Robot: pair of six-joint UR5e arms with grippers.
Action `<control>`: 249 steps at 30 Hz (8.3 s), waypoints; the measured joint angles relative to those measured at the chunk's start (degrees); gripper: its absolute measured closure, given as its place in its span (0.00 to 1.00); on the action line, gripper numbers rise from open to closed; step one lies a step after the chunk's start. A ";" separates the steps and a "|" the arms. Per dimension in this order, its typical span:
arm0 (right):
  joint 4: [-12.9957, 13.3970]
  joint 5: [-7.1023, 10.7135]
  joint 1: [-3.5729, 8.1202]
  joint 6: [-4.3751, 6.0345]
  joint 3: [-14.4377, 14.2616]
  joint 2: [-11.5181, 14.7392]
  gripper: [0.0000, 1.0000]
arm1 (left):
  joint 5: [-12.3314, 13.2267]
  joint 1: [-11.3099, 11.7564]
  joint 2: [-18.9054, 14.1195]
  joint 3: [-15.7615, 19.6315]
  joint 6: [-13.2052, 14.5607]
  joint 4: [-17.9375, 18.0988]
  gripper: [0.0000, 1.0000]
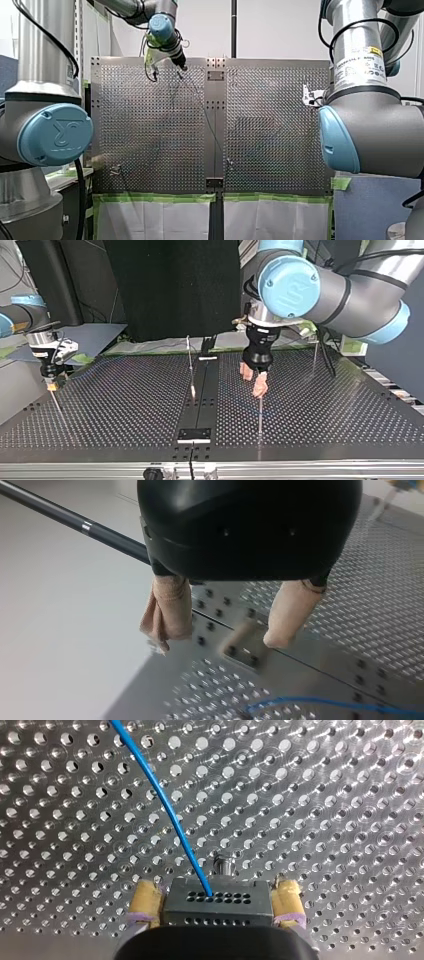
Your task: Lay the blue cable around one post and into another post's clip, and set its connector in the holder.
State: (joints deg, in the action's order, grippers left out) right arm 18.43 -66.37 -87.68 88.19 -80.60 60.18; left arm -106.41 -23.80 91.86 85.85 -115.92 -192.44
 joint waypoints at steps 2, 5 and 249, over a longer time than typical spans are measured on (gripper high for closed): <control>0.01 0.00 0.00 -0.05 0.00 0.00 0.00 | -0.20 -0.02 0.21 -0.09 1.00 -0.24 0.00; 0.01 0.00 -0.02 -0.08 0.01 0.00 0.00 | -0.36 -0.02 0.35 -0.33 2.74 -0.30 0.00; -0.36 3.45 -0.80 -0.27 0.04 0.07 0.00 | -0.51 -3.01 9.32 42.36 17.67 67.79 0.00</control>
State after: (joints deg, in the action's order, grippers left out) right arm 18.07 -62.92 -88.48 87.91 -80.56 60.24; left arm -106.92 -26.81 101.18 128.21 -98.26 -124.65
